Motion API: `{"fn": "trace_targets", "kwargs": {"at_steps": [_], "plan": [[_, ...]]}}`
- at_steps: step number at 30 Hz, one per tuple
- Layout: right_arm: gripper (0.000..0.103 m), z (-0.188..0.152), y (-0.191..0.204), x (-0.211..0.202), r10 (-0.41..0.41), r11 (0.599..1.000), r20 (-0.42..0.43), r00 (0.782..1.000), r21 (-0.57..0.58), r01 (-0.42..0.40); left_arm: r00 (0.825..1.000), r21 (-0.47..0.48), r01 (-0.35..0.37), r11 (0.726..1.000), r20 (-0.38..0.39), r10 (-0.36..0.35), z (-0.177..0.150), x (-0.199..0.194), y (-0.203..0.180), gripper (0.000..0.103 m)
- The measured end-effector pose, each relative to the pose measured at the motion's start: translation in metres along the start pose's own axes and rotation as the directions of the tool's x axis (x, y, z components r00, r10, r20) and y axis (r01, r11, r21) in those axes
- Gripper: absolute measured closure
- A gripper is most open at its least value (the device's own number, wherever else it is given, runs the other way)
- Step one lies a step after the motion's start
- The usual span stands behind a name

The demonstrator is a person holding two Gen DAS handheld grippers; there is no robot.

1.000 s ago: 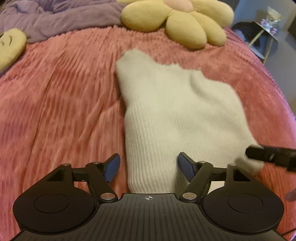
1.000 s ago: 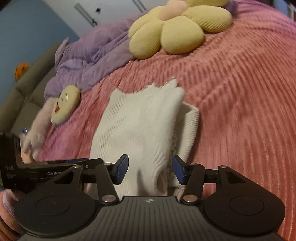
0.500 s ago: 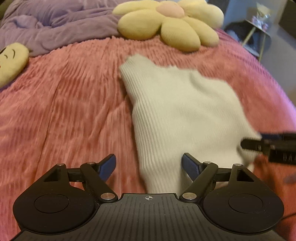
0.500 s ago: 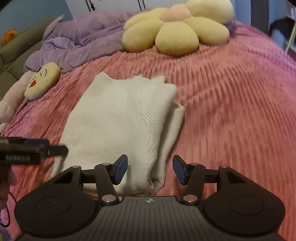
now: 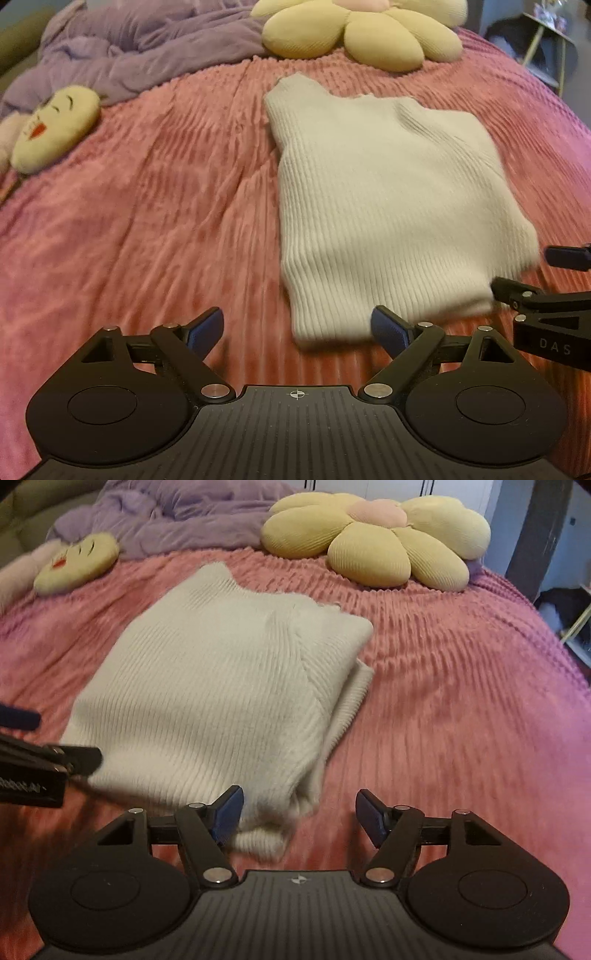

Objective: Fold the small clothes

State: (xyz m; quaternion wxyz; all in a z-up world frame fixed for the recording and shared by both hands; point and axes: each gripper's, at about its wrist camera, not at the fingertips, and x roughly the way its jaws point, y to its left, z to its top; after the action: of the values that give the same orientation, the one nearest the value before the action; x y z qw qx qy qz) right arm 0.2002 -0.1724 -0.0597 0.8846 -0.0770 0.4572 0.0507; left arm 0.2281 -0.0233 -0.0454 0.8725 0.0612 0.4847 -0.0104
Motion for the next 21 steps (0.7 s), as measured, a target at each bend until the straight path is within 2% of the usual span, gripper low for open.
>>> {"fn": "trace_targets", "kwargs": {"at_steps": [3,4,6,7,13,16,18,21], "plan": [[0.024,-0.011,0.003,-0.02,-0.041,0.997,-0.105,0.994,0.067,0.048,0.999,-0.005,0.016,1.0,0.029,-0.016,-0.013,-0.025,0.001,0.005],[0.021,-0.02,0.003,-0.028,-0.02,0.995,-0.111,0.994,0.095,0.031,0.999,-0.019,0.028,0.999,0.03,-0.027,-0.017,-0.032,0.002,0.004],[0.009,-0.037,0.006,-0.043,0.013,0.991,-0.114,0.993,0.132,0.002,0.998,-0.055,0.051,0.997,0.028,-0.05,-0.025,-0.043,0.005,0.003],[0.007,-0.045,0.008,-0.049,0.011,0.989,-0.12,0.993,0.145,0.006,0.998,-0.069,0.06,0.996,0.023,-0.058,-0.028,-0.049,0.006,0.002],[0.004,-0.066,0.012,-0.085,0.02,0.979,-0.1,0.995,0.203,0.001,0.999,-0.082,0.026,0.996,0.024,-0.024,-0.043,-0.076,0.005,0.001],[0.004,-0.061,0.018,-0.098,-0.004,0.976,-0.095,0.995,0.217,0.025,0.999,-0.069,-0.006,0.998,0.034,0.008,-0.047,-0.086,0.002,0.001],[0.004,-0.056,0.023,-0.1,-0.027,0.977,-0.12,0.992,0.209,0.052,0.999,-0.058,-0.022,0.998,0.04,0.025,-0.049,-0.092,0.001,0.0],[0.004,-0.052,0.032,-0.106,-0.021,0.98,-0.107,0.994,0.194,0.041,0.998,-0.051,-0.036,0.998,0.052,0.039,-0.051,-0.099,0.002,0.0]]}}
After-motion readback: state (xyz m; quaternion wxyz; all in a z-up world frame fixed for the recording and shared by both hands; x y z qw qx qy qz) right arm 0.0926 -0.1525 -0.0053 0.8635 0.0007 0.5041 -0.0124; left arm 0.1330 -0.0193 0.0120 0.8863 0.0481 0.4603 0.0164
